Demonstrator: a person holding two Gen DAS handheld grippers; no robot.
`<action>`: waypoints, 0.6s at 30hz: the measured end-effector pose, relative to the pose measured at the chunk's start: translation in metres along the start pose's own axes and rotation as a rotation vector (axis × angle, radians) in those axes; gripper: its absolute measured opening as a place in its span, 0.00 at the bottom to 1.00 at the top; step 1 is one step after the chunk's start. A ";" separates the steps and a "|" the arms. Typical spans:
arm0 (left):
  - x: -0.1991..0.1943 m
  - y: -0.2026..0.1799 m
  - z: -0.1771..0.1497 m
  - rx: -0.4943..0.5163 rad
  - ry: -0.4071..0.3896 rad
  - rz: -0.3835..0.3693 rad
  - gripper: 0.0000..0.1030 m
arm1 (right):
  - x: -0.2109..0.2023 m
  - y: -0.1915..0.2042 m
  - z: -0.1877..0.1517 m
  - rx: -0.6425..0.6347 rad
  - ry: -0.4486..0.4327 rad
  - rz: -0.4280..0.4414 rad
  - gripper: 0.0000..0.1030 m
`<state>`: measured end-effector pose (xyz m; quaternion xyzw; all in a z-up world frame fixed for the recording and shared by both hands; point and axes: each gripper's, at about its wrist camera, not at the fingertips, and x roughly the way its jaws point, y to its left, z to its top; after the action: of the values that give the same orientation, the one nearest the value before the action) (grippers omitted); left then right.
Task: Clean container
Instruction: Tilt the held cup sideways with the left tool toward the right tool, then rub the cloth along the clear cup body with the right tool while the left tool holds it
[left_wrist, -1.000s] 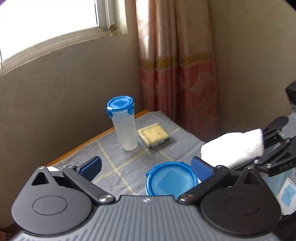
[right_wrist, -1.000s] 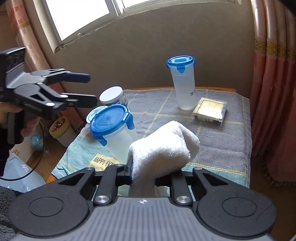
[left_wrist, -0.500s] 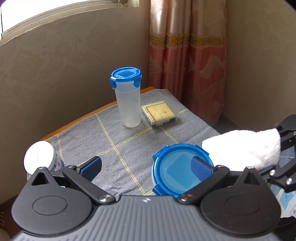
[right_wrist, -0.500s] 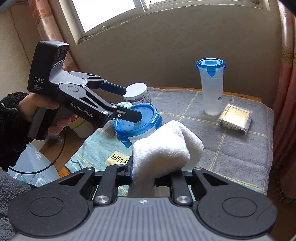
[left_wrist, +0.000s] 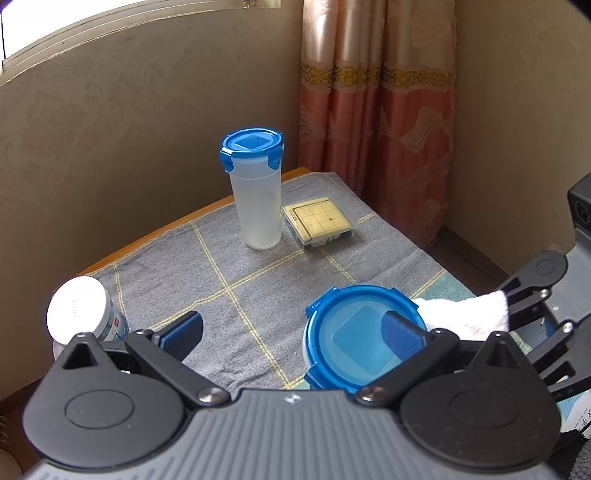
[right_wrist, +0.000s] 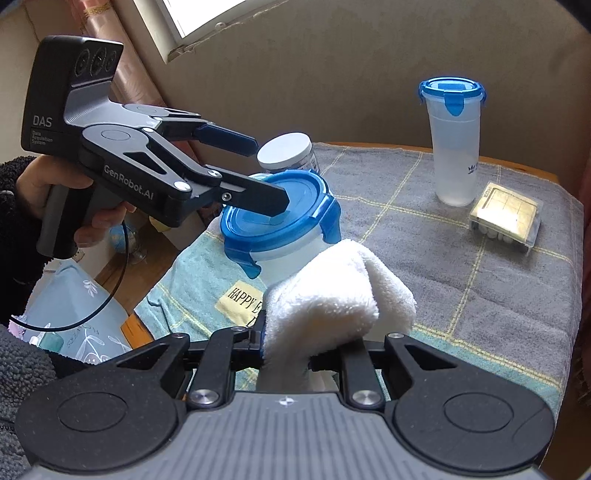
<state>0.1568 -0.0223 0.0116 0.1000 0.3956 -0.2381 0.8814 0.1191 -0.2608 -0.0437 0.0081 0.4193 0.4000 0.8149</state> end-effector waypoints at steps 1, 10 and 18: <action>0.000 0.000 0.000 -0.001 0.002 0.000 0.99 | 0.003 -0.002 -0.001 0.005 0.006 0.004 0.22; 0.001 0.000 0.002 0.000 0.017 -0.006 1.00 | 0.024 -0.015 -0.012 0.066 0.049 0.003 0.22; 0.000 0.000 0.002 0.006 0.016 0.005 1.00 | 0.023 -0.014 -0.015 0.105 0.021 -0.024 0.22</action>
<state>0.1585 -0.0230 0.0128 0.1054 0.4017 -0.2362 0.8785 0.1255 -0.2599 -0.0734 0.0414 0.4484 0.3675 0.8137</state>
